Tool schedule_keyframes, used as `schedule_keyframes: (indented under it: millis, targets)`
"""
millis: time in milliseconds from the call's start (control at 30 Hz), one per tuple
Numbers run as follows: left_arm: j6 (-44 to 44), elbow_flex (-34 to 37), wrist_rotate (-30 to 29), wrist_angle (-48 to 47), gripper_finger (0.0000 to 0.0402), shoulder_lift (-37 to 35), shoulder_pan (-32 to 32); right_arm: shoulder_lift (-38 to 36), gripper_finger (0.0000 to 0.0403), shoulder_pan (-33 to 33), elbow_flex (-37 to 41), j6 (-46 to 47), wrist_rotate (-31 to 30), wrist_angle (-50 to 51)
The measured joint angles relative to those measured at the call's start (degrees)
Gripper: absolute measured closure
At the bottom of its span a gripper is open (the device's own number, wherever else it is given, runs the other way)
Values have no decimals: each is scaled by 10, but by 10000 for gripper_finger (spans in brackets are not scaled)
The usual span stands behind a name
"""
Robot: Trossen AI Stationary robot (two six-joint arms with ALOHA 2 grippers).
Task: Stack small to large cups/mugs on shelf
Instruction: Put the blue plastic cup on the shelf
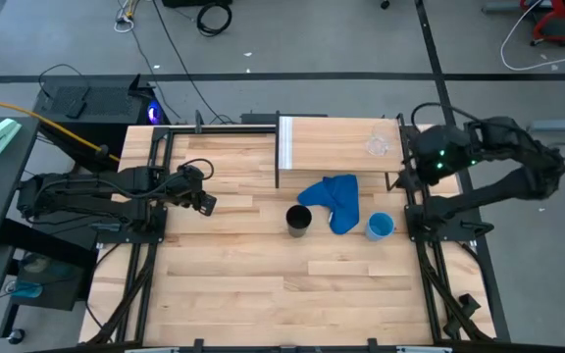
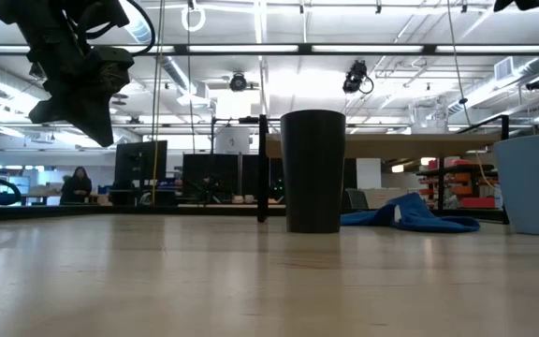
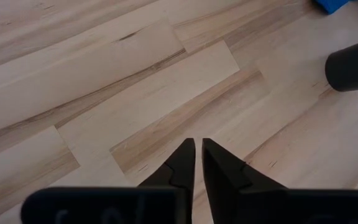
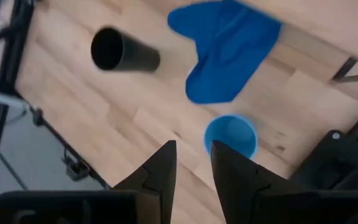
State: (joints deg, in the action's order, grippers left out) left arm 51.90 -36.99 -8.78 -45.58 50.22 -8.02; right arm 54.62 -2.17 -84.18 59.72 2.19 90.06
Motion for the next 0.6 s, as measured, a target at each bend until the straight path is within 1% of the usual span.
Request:
schedule_keyframes:
  millis: [133, 200, 267, 467, 600]
  targets:
    - [0, 0, 0, 0, 361, 0, 0, 29, 296, 74, 4, 35, -45, -1]
    - [0, 0, 0, 0, 363, 0, 0, 43, 296, 102, 21, 49, -61, -2]
    - [0, 0, 0, 0, 366, 0, 0, 54, 296, 123, 57, 66, -64, -2]
    - [0, 0, 0, 0, 374, 0, 0, 54, 296, 168, 209, 122, -47, 1]
    - [0, 0, 0, 0, 371, 0, 0, 51, 296, 179, 267, 152, -45, -31]
